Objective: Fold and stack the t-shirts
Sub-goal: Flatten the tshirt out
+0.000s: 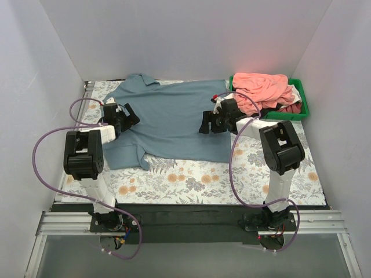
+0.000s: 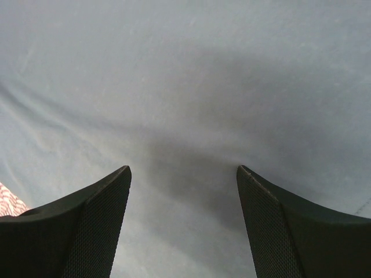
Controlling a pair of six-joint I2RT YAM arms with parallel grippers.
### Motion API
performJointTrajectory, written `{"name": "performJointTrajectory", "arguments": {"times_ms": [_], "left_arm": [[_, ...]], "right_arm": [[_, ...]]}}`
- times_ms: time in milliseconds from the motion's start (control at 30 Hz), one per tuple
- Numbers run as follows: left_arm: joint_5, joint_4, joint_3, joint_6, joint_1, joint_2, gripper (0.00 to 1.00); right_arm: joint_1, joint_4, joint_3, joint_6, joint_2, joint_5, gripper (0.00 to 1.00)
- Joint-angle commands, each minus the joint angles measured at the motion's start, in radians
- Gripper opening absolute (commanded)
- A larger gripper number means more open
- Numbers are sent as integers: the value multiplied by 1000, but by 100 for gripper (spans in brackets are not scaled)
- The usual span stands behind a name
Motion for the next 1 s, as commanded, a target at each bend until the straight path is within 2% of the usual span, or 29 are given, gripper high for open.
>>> {"name": "performJointTrajectory", "arguments": {"times_ms": [0, 400, 567, 633, 767, 967], "left_arm": [[26, -70, 62, 4, 7, 70, 90], [47, -196, 378, 33, 8, 304, 90], [81, -182, 424, 53, 7, 292, 89], [81, -179, 404, 60, 5, 230, 88], [29, -69, 283, 60, 2, 53, 88], [-249, -9, -23, -10, 2, -336, 88]], "right_arm": [[-44, -23, 54, 39, 53, 8, 80], [-114, -110, 262, 40, 207, -34, 79], [-114, -121, 331, 14, 218, -64, 78], [-102, -119, 333, -6, 182, -58, 77], [-38, -119, 307, -87, 83, 18, 77], [140, -118, 263, -147, -43, 130, 77]]}}
